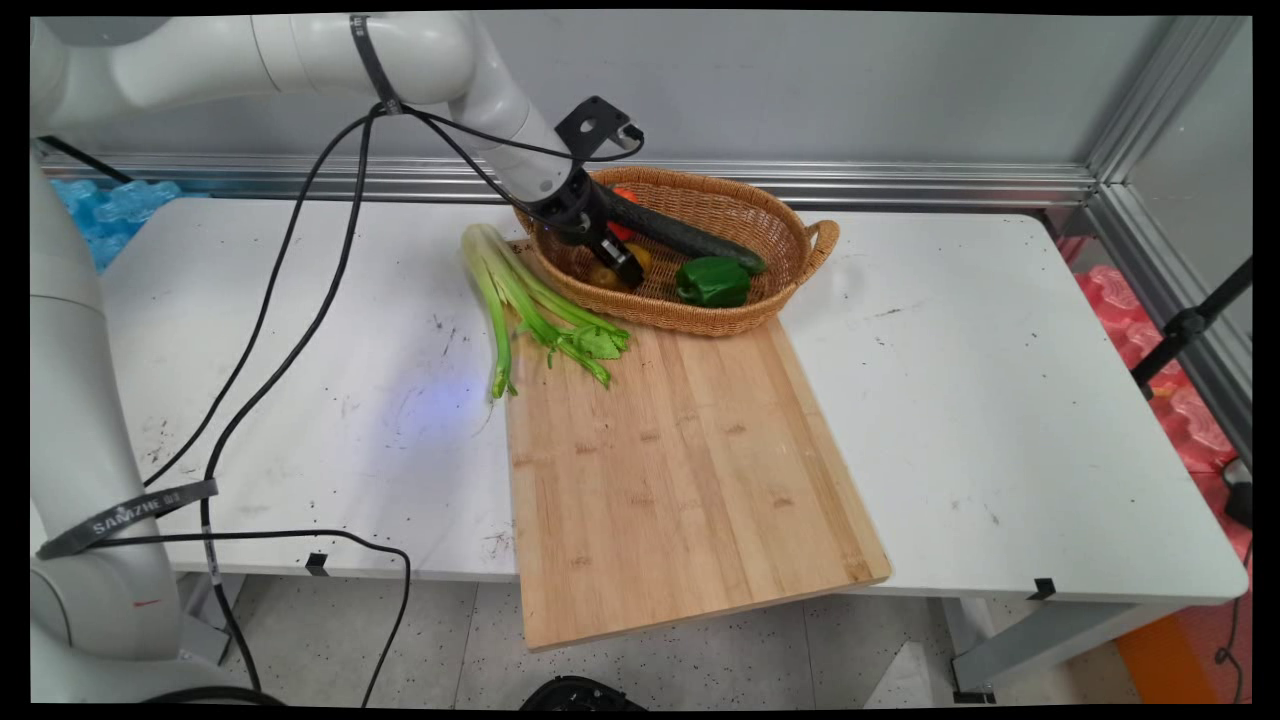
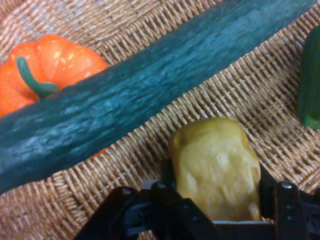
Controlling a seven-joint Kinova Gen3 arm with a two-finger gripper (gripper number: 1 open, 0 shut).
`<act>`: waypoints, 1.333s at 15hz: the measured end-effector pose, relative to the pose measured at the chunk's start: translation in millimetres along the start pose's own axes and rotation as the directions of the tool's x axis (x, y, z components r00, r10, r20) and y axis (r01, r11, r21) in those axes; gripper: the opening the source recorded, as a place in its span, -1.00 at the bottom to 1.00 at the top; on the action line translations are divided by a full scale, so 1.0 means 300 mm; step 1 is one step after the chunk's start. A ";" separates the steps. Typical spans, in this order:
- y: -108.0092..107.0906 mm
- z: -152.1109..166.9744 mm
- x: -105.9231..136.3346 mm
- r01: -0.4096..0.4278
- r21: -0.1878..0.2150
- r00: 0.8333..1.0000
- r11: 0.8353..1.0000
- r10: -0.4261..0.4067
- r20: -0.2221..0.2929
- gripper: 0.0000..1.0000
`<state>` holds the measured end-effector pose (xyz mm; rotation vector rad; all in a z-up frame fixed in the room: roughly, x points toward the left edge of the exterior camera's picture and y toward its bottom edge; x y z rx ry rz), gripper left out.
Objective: Place the picked object on the cutting board
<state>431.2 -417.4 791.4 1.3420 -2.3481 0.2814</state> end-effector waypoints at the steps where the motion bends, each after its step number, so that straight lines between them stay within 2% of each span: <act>1: -0.001 -0.005 -0.002 -0.004 0.001 1.000 1.000 0.004 -0.001 -1.00; 6: 0.006 -0.074 0.003 -0.054 0.000 0.998 0.999 0.054 -0.019 -1.00; 10: 0.013 -0.175 0.008 -0.103 -0.001 0.994 0.995 0.103 -0.045 -1.00; 17: 0.029 -0.376 0.008 -0.182 -0.011 0.979 0.983 0.180 -0.100 -1.00; 20: 0.038 -0.457 0.002 -0.230 -0.021 0.966 0.973 0.226 -0.124 -1.00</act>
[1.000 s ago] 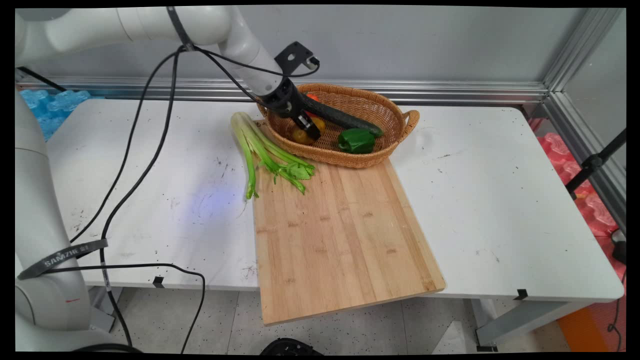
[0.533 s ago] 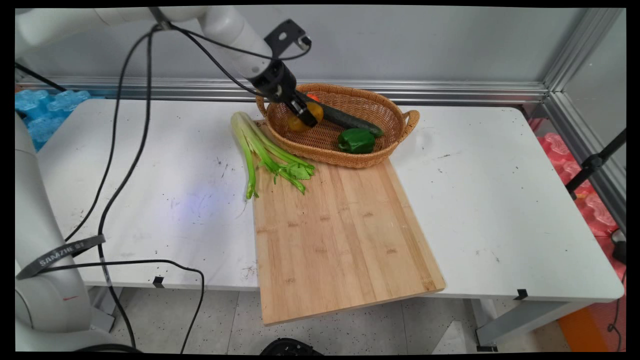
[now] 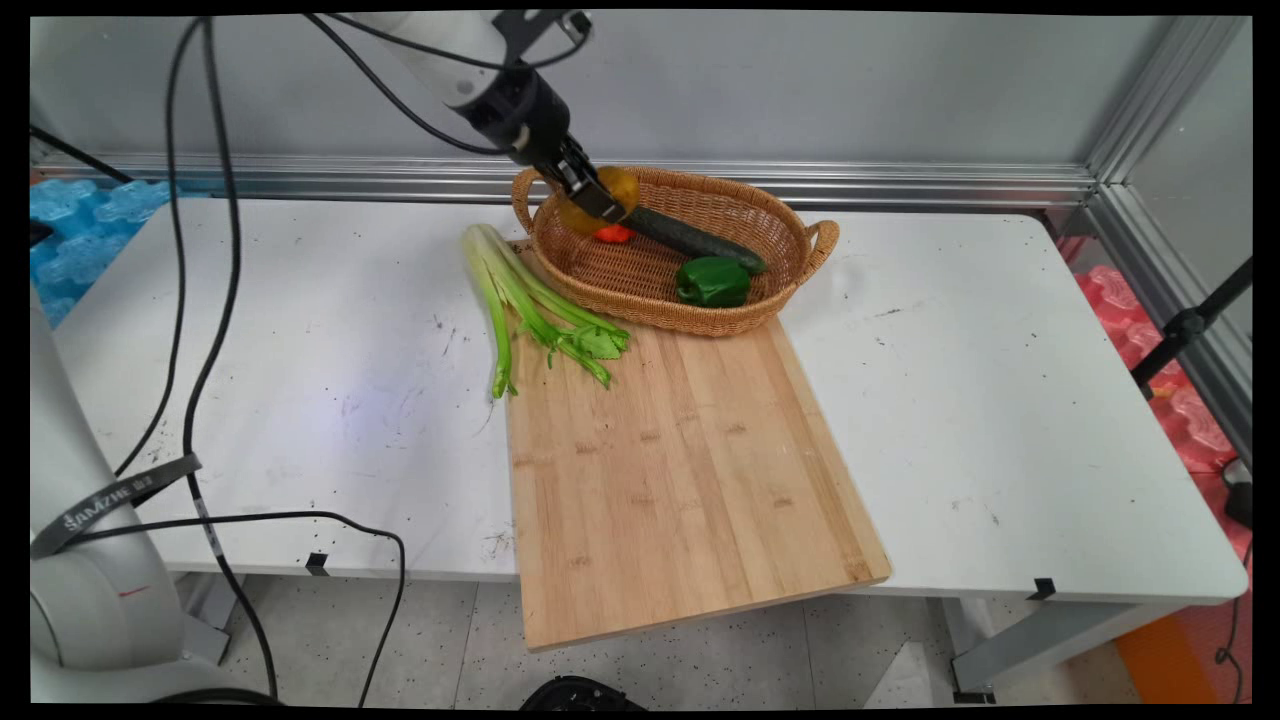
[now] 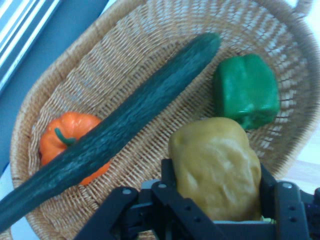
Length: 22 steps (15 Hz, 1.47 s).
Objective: Place the picked object on the cutting board
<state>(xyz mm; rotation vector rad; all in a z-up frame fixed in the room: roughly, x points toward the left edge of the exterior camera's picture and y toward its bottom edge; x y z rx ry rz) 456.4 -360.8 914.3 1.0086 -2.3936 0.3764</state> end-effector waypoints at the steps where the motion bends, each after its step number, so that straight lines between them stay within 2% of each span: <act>1: 0.006 -0.022 0.001 -0.018 -0.006 1.000 1.000 0.018 -0.006 -1.00; 7: 0.062 -0.119 0.003 -0.118 -0.048 0.992 0.992 0.116 -0.039 -1.00; 13: 0.166 -0.168 0.011 -0.227 -0.099 0.973 0.969 0.221 -0.070 -1.00; 18: 0.261 -0.139 0.022 -0.299 -0.129 0.954 0.946 0.290 -0.079 -1.00; 22: 0.332 -0.064 0.049 -0.333 -0.142 0.942 0.932 0.324 -0.087 -1.00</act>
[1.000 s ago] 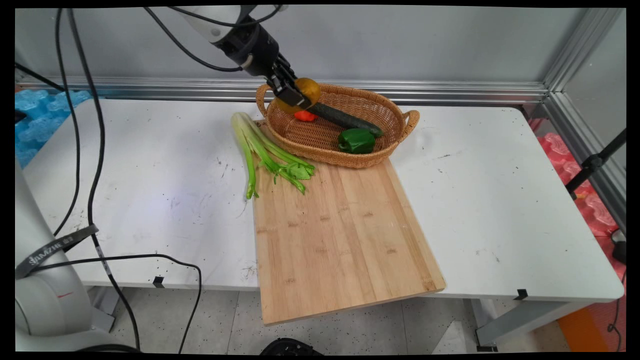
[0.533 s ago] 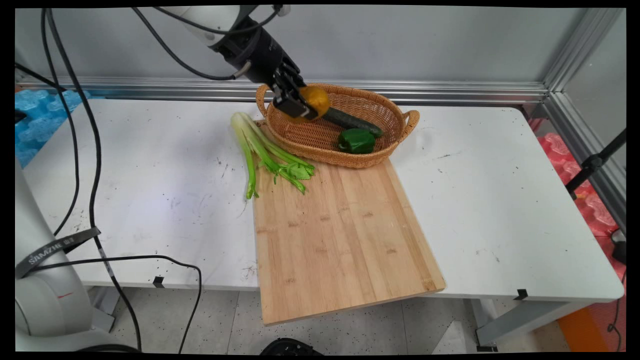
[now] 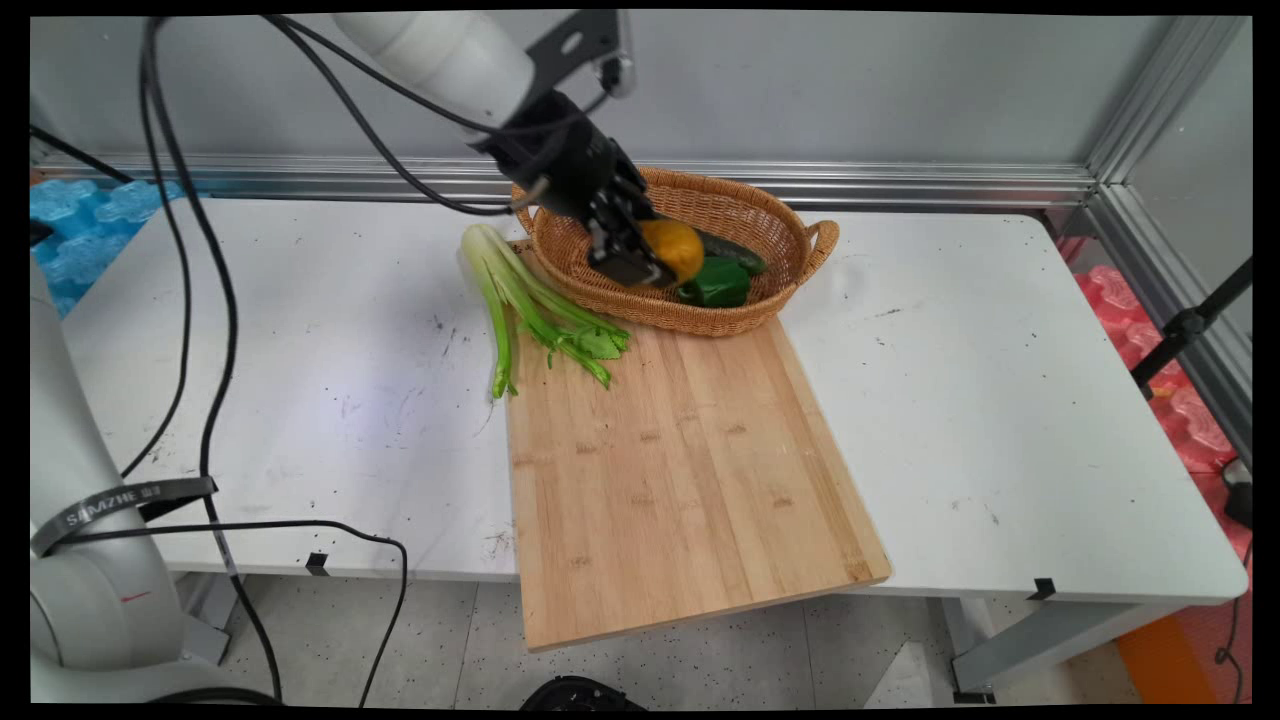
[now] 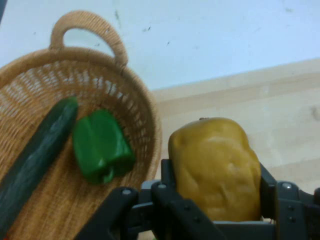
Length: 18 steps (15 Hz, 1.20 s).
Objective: Place the picked object on the cutting board
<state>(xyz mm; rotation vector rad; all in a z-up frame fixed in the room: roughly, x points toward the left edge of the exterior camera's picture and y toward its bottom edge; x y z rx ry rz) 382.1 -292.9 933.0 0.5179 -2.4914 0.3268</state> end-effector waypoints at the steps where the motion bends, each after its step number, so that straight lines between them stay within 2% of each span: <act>1: 0.008 0.024 0.009 -0.006 -0.003 1.000 1.000 0.006 0.000 -1.00; 9: 0.060 0.285 0.075 -0.084 -0.041 0.996 0.996 0.085 0.015 -1.00; 18: 0.094 0.528 0.061 -0.135 -0.075 0.989 0.988 0.139 0.058 -1.00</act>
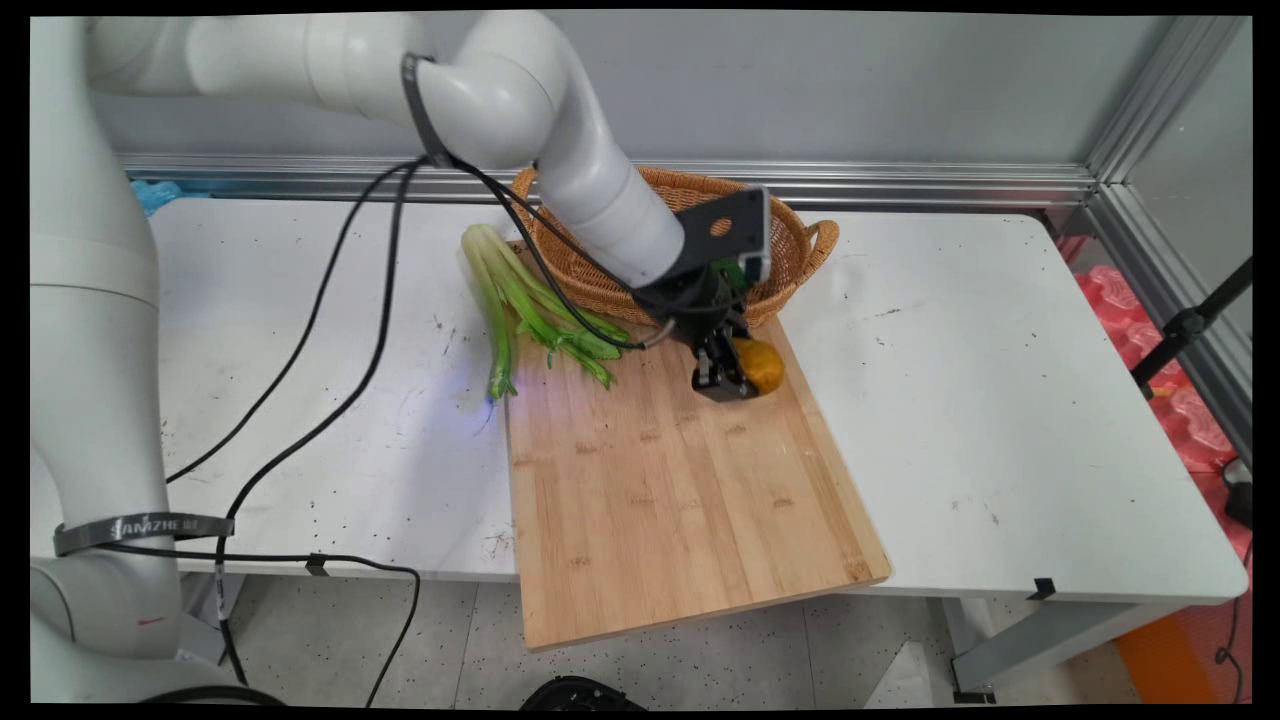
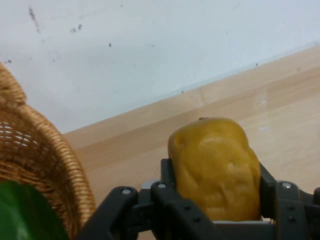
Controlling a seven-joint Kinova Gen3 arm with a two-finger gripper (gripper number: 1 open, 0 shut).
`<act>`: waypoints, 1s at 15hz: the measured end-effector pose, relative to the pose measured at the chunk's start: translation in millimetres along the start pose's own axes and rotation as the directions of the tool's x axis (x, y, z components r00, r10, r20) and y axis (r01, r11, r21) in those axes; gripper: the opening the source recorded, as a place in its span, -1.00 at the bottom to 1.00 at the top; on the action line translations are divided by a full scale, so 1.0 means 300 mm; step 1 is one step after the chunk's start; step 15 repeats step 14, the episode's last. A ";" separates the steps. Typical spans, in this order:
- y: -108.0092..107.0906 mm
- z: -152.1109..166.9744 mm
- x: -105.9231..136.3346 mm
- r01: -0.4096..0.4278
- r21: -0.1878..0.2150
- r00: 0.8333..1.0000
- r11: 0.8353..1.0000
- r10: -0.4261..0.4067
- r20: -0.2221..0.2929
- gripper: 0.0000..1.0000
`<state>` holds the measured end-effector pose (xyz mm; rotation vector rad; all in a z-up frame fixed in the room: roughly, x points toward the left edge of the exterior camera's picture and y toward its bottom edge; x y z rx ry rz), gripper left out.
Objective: Place the picked object on the cutting board
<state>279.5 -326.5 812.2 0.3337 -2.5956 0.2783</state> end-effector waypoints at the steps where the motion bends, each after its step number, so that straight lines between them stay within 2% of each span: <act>1: 0.000 0.026 -0.001 -0.002 -0.001 1.000 1.000 0.002 0.006 -1.00; 9: -0.002 0.136 -0.007 -0.003 -0.006 1.000 1.000 0.003 0.027 -1.00; 10: -0.003 0.143 -0.009 -0.005 -0.006 1.000 1.000 0.005 0.028 1.00; 15: -0.005 0.144 -0.010 -0.007 -0.005 1.000 1.000 0.007 0.020 1.00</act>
